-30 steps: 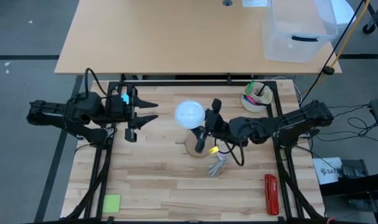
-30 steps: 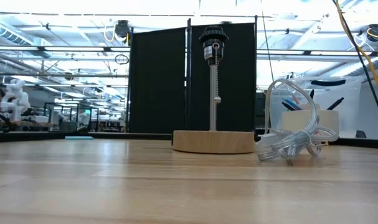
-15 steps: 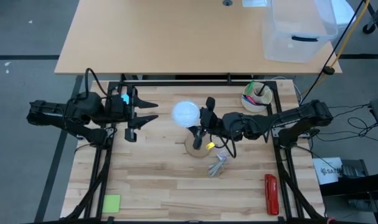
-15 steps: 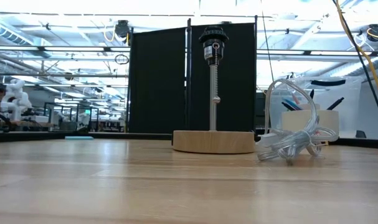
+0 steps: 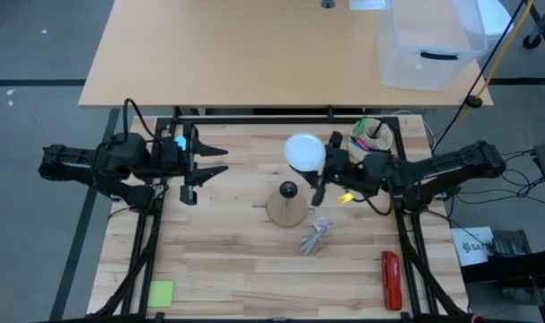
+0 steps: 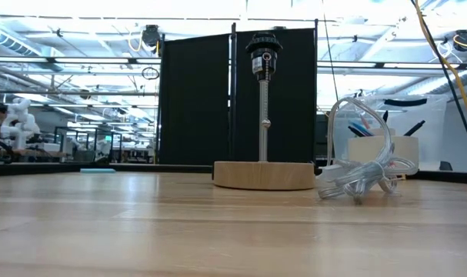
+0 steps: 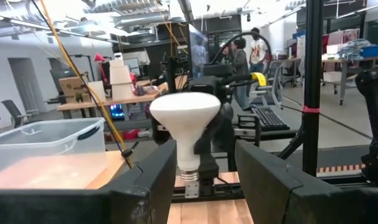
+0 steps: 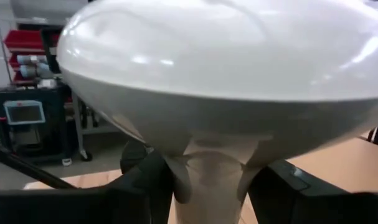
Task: Screw lightbulb
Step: Insert the lightbulb into the lamp
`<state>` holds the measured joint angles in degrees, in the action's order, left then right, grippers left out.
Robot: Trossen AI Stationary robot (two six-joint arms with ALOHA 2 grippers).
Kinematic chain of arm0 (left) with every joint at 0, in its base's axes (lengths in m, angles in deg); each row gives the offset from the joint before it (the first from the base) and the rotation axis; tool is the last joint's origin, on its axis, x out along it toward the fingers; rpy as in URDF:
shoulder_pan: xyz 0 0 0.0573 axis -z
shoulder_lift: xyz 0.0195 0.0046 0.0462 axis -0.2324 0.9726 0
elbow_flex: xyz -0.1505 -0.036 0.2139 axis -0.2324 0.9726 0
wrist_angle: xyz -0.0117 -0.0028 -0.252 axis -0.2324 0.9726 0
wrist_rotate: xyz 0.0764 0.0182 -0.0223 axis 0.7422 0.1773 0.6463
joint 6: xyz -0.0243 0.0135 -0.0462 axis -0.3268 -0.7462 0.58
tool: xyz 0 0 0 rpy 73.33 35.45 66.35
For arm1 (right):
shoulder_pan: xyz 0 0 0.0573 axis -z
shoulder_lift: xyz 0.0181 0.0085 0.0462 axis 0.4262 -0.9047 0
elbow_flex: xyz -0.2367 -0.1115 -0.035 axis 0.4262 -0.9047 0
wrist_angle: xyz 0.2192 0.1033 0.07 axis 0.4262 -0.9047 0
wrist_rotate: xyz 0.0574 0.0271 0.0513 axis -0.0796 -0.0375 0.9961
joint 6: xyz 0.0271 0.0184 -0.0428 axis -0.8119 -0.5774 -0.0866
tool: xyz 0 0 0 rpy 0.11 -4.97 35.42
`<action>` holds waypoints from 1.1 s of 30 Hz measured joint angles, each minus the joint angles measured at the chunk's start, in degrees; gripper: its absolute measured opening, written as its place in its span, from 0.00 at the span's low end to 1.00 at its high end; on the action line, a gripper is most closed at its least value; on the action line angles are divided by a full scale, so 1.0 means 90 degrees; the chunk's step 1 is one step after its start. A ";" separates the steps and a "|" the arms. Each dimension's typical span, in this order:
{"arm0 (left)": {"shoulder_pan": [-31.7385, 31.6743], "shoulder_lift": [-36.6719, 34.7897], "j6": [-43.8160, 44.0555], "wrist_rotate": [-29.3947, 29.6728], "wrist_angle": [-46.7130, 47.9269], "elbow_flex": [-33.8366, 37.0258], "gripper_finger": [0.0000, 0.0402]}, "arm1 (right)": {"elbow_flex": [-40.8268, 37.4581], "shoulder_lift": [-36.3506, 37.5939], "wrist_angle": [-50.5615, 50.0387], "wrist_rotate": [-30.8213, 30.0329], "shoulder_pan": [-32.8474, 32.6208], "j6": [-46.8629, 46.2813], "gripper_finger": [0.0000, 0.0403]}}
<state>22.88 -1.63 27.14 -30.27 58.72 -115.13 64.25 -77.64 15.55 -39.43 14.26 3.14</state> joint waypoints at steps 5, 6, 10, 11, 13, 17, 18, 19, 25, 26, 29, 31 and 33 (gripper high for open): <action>-0.0003 0.0051 -0.0011 0.0094 0.0010 0.0000 0.42 | -0.0440 0.0373 0.0101 0.0143 0.0000 -0.0026 0.39; -0.0003 0.0074 -0.0005 0.0103 -0.0004 0.0000 0.42 | -0.0480 0.0396 0.0098 0.0142 -0.0002 -0.0043 0.39; -0.0003 0.0152 0.0003 0.0111 -0.0037 0.0000 0.42 | -0.0532 0.0397 0.0011 0.0394 0.0000 -0.0110 0.40; -0.0003 0.0181 0.0015 0.0112 -0.0034 0.0000 0.42 | -0.0532 0.0391 0.0032 0.0439 0.0000 -0.0116 0.40; -0.0003 0.0250 0.0049 0.0112 -0.0041 0.0000 0.42 | -0.0531 0.0378 0.0040 0.0444 -0.0002 -0.0118 0.40; -0.0003 0.0455 0.0052 0.0123 -0.0072 0.0000 0.42 | -0.0527 0.0285 -0.0015 0.0453 0.0000 -0.0159 0.40; -0.0003 0.0512 0.0052 0.0124 -0.0094 0.0000 0.42 | -0.0527 0.0255 -0.0015 0.0454 0.0000 -0.0182 0.40; -0.0003 0.0563 0.0052 0.0124 -0.0115 0.0000 0.42 | -0.0527 0.0221 -0.0011 0.0453 -0.0001 -0.0211 0.40; -0.0003 0.0852 0.0054 0.0124 -0.0324 0.0000 0.42 | -0.0525 -0.0169 -0.0042 0.0460 -0.0002 -0.0383 0.40; -0.0003 0.0868 0.0058 0.0124 -0.0322 0.0000 0.42 | -0.0525 -0.0242 -0.0032 0.0460 -0.0002 -0.0383 0.40; -0.0003 0.0879 0.0082 0.0124 -0.0391 0.0001 0.42 | -0.0525 -0.0426 -0.0035 0.0464 0.0000 -0.0400 0.40; 0.0026 0.0872 0.0086 0.0125 -0.0392 0.0001 0.42 | -0.0525 -0.0525 -0.0035 0.0548 0.0000 -0.0400 0.40; 0.0061 0.0874 0.0083 0.0124 -0.0377 0.0002 0.42 | -0.0525 -0.0571 -0.0017 0.0615 0.0001 -0.0433 0.40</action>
<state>23.43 6.24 27.89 -29.15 55.33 -115.11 59.53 -82.78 15.39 -33.90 14.27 -0.76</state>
